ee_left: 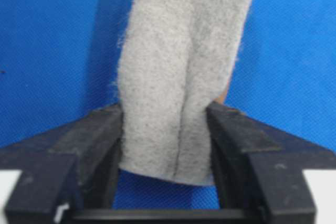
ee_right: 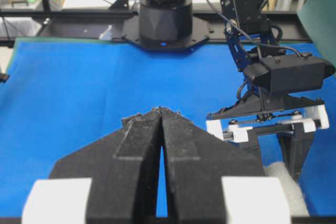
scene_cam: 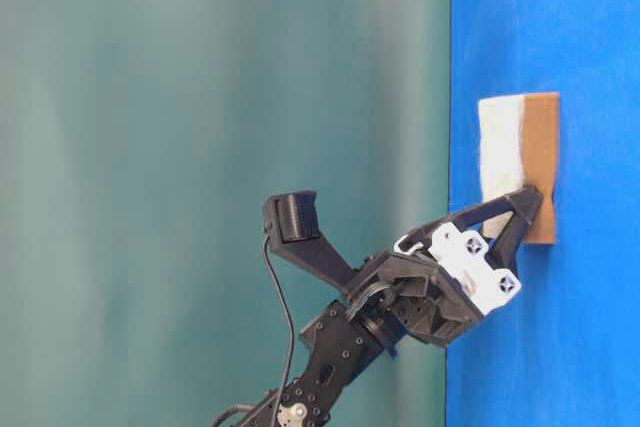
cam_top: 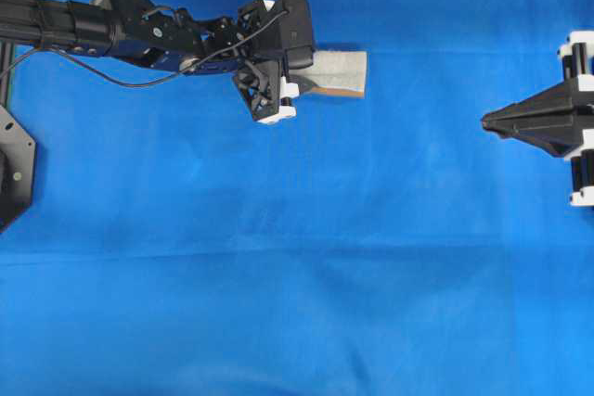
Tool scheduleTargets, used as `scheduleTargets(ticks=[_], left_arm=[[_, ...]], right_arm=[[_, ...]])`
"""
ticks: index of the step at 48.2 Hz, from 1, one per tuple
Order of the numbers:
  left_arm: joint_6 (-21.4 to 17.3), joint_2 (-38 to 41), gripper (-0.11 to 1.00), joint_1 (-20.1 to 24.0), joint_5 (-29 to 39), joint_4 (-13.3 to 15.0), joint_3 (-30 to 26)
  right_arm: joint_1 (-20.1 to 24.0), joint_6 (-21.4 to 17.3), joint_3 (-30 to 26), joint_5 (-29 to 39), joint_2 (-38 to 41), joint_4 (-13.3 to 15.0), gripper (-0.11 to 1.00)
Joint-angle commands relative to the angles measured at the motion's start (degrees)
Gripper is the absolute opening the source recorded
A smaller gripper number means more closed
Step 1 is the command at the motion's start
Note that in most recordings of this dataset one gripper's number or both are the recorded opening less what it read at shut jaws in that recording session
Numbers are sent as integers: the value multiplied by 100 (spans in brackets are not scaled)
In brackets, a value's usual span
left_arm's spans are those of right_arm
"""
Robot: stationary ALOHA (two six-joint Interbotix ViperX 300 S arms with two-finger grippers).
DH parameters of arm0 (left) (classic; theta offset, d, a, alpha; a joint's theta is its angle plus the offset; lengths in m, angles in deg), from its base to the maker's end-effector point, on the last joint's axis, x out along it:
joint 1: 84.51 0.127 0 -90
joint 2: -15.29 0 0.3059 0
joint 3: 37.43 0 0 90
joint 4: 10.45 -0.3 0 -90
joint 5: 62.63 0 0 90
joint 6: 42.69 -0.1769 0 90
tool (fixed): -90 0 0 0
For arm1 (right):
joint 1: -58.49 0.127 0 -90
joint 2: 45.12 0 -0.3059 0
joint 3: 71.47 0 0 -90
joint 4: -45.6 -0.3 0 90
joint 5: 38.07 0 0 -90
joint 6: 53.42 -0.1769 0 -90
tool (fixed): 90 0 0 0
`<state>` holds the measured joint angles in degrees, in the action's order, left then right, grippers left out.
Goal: Hand over the sponge with the left arm and wipe it with the right arm.
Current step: 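Lift the sponge with the left gripper toward the table center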
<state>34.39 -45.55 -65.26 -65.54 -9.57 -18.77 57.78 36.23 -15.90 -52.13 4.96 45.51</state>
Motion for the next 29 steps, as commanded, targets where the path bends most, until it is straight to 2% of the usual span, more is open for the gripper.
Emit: scheduleTargets(ticks=[1, 16, 25, 29], left_arm=[[0, -158, 40, -9, 35, 9, -79], [290, -1143, 40, -316, 633, 9, -79], [422, -1837, 40, -729, 1283, 70, -70], [580, -2092, 35, -940, 1485, 70, -62]], right_arm=[[0, -9, -62, -26, 18, -18, 0], [-9, 0, -79, -35, 18, -18, 0], [-53, 9, -123, -35, 18, -18, 0], [-88, 0, -123, -26, 26, -18, 0]])
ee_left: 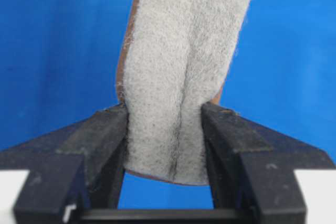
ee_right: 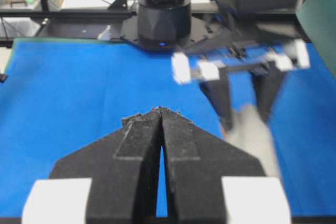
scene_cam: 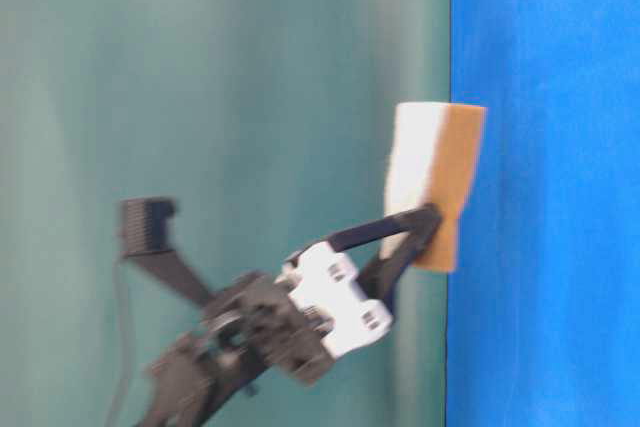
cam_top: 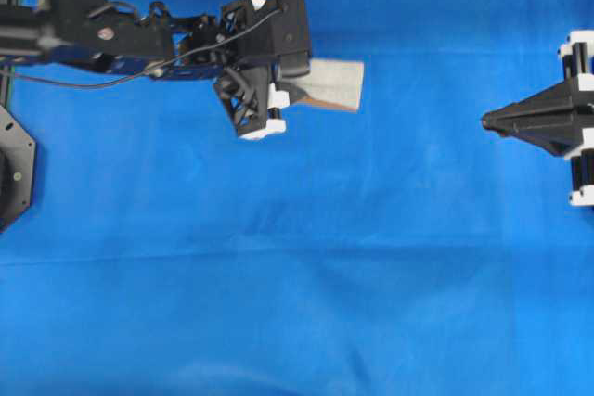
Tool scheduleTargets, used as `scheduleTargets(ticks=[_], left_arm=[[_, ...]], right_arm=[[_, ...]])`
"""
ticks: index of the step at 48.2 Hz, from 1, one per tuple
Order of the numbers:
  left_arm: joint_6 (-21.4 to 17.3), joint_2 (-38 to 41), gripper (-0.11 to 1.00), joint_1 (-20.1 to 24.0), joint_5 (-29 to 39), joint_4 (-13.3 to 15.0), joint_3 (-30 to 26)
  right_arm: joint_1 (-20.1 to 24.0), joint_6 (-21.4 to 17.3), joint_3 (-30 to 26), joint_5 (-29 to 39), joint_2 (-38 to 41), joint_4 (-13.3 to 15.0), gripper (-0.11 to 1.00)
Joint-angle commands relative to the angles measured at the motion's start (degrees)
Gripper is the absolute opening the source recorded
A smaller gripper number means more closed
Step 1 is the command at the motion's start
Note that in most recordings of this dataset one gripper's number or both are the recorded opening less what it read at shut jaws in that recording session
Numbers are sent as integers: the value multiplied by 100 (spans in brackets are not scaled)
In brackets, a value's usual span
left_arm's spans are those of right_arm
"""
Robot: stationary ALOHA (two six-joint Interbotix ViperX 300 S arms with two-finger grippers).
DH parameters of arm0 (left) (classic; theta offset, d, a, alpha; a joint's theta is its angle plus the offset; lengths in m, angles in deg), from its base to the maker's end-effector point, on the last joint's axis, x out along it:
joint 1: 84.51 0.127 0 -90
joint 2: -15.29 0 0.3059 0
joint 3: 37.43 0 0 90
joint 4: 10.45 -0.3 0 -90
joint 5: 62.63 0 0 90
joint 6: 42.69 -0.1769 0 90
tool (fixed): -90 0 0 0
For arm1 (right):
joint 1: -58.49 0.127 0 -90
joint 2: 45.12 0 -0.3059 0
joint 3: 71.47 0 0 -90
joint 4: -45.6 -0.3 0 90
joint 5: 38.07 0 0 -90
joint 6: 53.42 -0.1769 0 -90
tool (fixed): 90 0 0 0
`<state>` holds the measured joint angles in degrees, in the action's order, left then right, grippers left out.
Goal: Hand over the sponge with the left arm and wipe it with the right arm.
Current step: 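Lift the sponge with the left gripper toward the table center, then move the right gripper in and grasp the sponge's right end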
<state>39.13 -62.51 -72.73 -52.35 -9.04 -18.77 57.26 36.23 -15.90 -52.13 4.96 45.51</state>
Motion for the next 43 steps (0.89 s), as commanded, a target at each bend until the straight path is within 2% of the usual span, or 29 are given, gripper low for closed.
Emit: scheduleTargets(ticks=[1, 10, 15, 39, 41, 43], left_arm=[[167, -448, 34, -246, 193, 18, -53], [835, -756, 33, -659, 264, 18, 35], [993, -800, 33, -712, 264, 18, 88], [1011, -826, 33, -712, 255, 18, 141], [1011, -817, 33, -712, 255, 18, 141], [1011, -817, 33, -712, 255, 18, 141]], right_arm=[[-35, 0, -132, -26, 26, -18, 0], [-44, -9, -202, -26, 167, -18, 0], [-44, -18, -308, -26, 352, -18, 0], [18, -299, -1441, 114, 2171, -79, 1], [35, -290, -1538, 141, 2312, -70, 7], [44, -281, -1635, 176, 2461, -62, 18]])
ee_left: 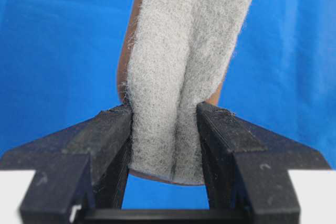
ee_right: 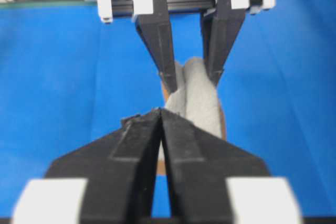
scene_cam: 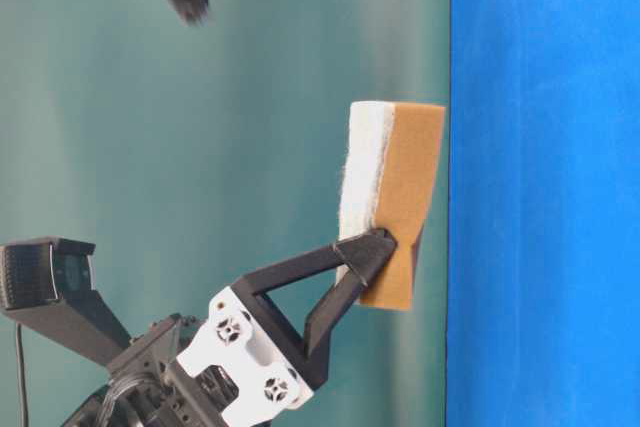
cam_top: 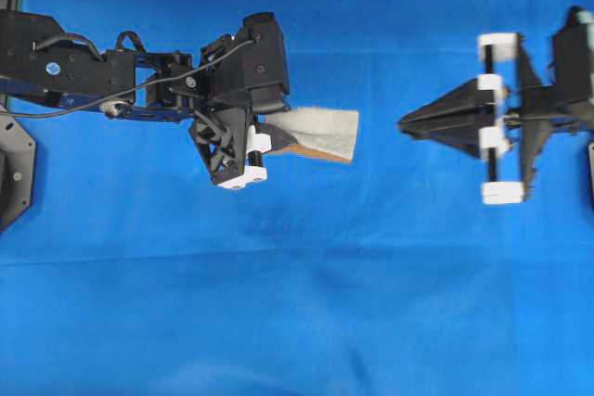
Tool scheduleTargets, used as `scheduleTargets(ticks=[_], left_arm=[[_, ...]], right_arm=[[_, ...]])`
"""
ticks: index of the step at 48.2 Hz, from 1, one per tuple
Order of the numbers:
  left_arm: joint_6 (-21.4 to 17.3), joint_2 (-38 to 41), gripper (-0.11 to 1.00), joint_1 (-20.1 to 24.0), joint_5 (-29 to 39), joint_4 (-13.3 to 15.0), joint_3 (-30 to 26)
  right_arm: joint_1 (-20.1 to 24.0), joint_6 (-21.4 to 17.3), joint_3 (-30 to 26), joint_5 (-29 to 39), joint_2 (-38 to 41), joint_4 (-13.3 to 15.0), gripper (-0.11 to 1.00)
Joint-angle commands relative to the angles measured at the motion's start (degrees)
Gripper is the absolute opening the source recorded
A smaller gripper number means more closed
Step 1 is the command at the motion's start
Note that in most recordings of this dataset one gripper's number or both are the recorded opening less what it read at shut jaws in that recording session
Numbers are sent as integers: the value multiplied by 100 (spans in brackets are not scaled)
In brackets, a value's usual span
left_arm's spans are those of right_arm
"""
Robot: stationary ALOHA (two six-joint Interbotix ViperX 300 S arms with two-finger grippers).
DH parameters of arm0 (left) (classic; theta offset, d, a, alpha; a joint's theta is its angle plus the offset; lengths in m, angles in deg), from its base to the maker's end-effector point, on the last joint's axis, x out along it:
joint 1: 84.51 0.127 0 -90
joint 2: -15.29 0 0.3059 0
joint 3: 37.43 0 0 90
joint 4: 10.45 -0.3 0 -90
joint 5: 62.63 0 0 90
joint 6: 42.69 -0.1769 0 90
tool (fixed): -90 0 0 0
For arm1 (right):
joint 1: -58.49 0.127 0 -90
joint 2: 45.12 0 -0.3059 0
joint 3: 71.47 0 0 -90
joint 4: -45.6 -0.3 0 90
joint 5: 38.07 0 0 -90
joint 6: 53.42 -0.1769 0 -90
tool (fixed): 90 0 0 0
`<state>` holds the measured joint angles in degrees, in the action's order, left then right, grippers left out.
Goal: Hand over the sponge with the left arm and wipe it with the right arm.
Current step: 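Move the right gripper in and grasp the sponge's right end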
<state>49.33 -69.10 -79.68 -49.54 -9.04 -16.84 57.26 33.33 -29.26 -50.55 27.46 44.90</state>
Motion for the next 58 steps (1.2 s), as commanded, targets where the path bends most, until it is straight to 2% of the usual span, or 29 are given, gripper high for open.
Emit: scheduleTargets(ticks=[1, 6, 8, 11, 29, 41, 58], left_arm=[[-9, -167, 33, -18, -26, 18, -53], [-9, -167, 33, -18, -26, 18, -44], [-9, -167, 33, -18, -26, 18, -35], [-9, -167, 33, -26, -26, 18, -35], [-18, -158, 33, -53, -35, 18, -26], [-44, -167, 31, -53, -35, 9, -26], [-141, -158, 29, -79, -88, 9, -35]], right_arm=[[44, 26, -352, 44, 281, 0, 24], [44, 70, -571, 193, 633, 79, 56], [44, 70, -712, 272, 809, 105, 65], [18, 70, -870, 352, 1020, 105, 73], [-290, 70, -1661, 932, 2206, 114, 74], [-334, 70, -1758, 940, 2593, 123, 74], [-334, 97, -1758, 949, 2628, 141, 72]])
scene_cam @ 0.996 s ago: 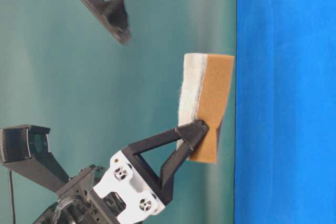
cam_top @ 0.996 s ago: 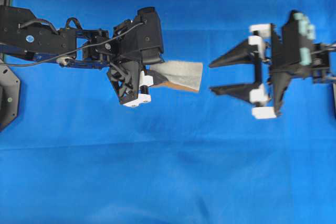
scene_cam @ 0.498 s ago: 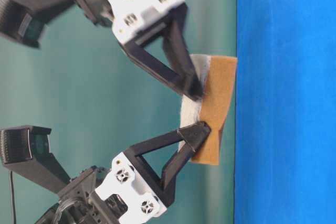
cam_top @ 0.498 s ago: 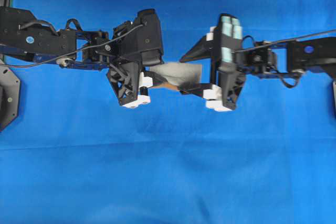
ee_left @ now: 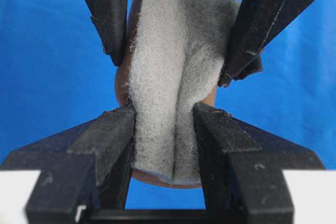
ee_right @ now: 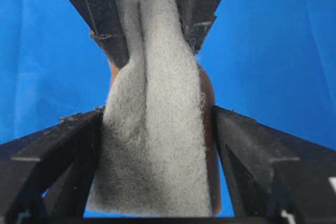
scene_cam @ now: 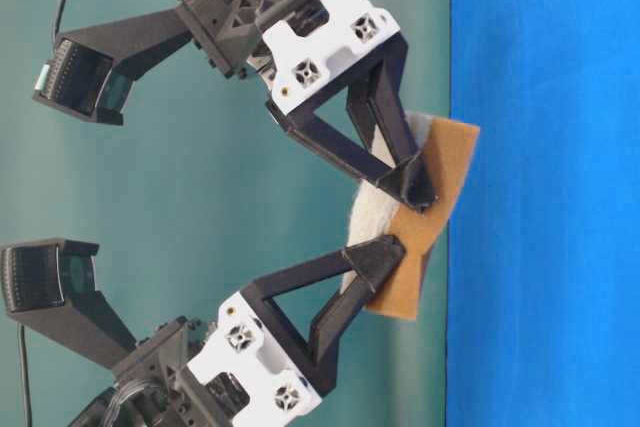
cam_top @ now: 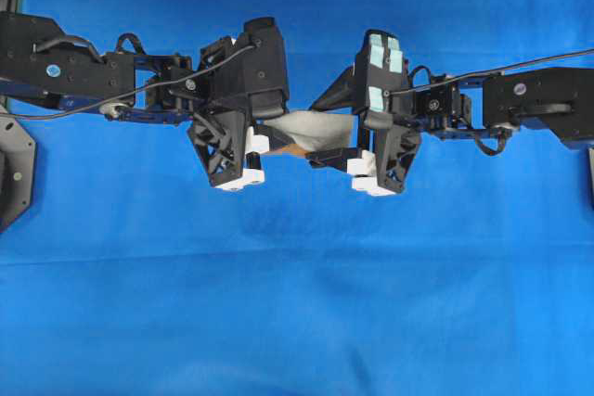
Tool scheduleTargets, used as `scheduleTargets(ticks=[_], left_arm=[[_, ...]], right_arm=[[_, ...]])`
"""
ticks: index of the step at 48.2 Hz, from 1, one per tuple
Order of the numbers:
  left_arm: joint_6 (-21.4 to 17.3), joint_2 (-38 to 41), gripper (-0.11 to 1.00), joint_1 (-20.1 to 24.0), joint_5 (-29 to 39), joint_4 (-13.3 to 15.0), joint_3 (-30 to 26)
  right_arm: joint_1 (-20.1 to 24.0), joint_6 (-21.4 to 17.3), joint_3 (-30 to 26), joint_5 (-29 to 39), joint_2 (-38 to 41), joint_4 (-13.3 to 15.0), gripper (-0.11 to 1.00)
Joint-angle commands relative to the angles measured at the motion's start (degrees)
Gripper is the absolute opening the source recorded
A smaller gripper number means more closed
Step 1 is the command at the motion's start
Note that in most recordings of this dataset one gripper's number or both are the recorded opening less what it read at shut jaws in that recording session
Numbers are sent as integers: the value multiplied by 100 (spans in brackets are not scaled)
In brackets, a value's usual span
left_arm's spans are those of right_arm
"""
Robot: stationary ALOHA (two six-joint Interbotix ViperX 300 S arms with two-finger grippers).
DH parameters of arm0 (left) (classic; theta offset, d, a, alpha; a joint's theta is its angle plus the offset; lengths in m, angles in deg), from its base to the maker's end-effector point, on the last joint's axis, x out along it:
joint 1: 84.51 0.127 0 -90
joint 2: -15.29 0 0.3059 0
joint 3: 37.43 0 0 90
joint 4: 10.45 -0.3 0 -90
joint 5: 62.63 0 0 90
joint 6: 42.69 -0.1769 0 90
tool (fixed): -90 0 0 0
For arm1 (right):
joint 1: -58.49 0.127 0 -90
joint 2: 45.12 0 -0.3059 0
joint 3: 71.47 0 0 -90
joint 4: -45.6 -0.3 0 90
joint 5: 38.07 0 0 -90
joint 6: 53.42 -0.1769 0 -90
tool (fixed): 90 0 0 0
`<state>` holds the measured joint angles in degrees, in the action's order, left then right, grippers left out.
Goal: Hand over the sponge with the left arm and wipe it with the right arm.
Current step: 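Move the right gripper in and grasp the sponge's right end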
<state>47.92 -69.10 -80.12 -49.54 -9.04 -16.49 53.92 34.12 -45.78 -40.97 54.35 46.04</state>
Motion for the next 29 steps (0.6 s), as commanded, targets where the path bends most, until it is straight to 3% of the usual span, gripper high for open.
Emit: scheduleTargets(ticks=[1, 5, 13, 19, 21, 29], left_arm=[[0, -167, 29, -35, -97, 9, -62], [-9, -167, 29, -53, -105, 9, -70], [-9, -167, 23, -97, -202, 0, -62], [0, -185, 23, -123, -264, 9, -53], [18, -211, 29, -123, -281, 9, -35], [26, -501, 76, -149, -360, 9, 149]], right_arm=[[0, 18, -105, -18, -62, 35, 71], [0, 44, -114, 26, -70, 79, 59], [0, 62, -114, 185, -132, 105, 21], [-9, 53, -97, 299, -193, 97, 19], [0, 53, -88, 308, -220, 105, 19], [0, 53, -44, 325, -325, 97, 19]])
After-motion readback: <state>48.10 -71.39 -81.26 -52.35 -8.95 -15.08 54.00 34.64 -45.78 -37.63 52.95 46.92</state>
